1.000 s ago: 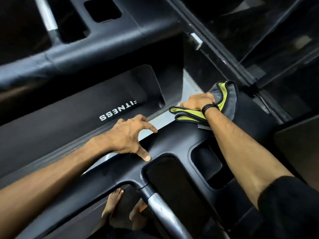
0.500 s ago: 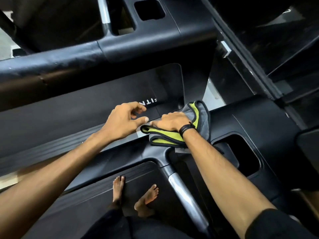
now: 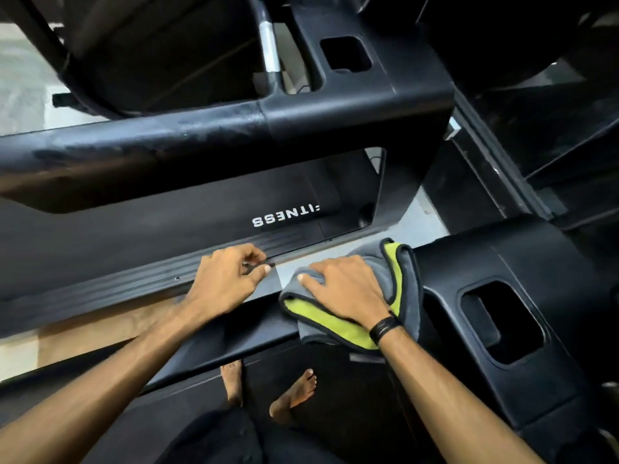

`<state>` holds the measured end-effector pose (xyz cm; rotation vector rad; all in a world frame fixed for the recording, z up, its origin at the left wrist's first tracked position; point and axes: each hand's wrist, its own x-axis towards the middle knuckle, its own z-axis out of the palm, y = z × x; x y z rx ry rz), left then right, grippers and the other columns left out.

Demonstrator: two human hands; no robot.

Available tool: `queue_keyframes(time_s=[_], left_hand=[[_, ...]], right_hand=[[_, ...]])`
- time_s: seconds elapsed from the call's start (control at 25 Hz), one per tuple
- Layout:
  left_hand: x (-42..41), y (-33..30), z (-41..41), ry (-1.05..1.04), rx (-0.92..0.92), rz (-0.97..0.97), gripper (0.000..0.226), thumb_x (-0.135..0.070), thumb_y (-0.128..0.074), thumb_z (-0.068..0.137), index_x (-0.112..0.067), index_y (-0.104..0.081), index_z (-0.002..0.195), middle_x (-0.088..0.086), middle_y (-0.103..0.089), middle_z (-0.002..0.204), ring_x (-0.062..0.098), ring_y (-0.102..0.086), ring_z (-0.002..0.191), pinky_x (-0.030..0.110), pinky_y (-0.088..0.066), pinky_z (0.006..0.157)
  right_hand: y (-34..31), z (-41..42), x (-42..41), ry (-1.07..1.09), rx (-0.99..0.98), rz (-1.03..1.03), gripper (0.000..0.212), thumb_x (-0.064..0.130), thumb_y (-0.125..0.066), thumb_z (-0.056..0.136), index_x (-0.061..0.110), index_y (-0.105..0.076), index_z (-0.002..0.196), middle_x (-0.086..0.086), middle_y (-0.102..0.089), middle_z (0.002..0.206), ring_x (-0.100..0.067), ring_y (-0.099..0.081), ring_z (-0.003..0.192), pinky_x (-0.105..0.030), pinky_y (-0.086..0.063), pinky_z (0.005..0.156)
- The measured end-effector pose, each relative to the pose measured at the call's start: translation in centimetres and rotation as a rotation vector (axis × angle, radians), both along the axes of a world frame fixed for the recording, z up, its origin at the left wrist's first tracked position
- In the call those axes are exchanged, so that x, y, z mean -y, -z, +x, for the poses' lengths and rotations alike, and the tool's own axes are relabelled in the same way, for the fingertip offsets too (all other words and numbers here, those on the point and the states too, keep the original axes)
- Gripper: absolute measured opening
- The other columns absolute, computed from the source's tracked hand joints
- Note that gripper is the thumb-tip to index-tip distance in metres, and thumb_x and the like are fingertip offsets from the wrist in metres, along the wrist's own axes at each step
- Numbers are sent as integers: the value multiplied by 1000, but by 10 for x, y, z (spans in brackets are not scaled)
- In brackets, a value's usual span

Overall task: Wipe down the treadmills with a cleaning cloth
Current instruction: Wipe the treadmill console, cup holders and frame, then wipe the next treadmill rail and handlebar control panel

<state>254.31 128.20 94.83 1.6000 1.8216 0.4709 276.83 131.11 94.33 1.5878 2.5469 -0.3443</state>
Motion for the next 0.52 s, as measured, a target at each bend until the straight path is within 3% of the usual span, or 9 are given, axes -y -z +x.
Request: queue_keyframes(time_s=[0.12, 0.2, 0.28, 0.36, 0.52], left_hand=[[6, 6, -15, -65, 60, -30, 10, -36, -71, 88, -29, -69, 95, -16, -69, 83, 6, -64, 75, 36, -54, 87], [7, 7, -23, -90, 78, -25, 7, -37, -70, 88, -33, -66, 90, -22, -64, 76, 4, -62, 72, 35, -53, 86], [7, 10, -30, -121, 91, -20, 6, -37, -70, 88, -33, -66, 91, -26, -60, 72, 3, -59, 71, 36, -52, 88], [7, 13, -38, -138, 89, -24, 9, -38, -69, 89, -30, -69, 94, -24, -61, 74, 6, -59, 74, 37, -51, 90], [2, 17, -43, -141, 137, -38, 10, -36, -69, 90, -28, -70, 96, -18, -66, 82, 11, -63, 81, 41, -50, 94]], right_hand=[[18, -16, -34, 77, 136, -281, 56, 61, -34, 94, 23, -74, 102, -9, -73, 113, -33, -64, 106, -39, -40, 79], [32, -41, -55, 105, 239, -526, 53, 59, -41, 93, 18, -72, 107, -12, -68, 125, -32, -62, 108, -38, -38, 79], [42, -54, -65, 102, 278, -629, 52, 58, -45, 93, 16, -70, 111, -13, -66, 129, -32, -61, 110, -37, -40, 81], [40, -53, -59, 89, 256, -577, 50, 56, -44, 93, 17, -70, 110, -12, -67, 126, -33, -59, 111, -39, -45, 86], [19, -37, -16, 29, 126, -194, 52, 54, -31, 94, 17, -62, 113, -9, -65, 111, -29, -54, 105, -43, -40, 92]])
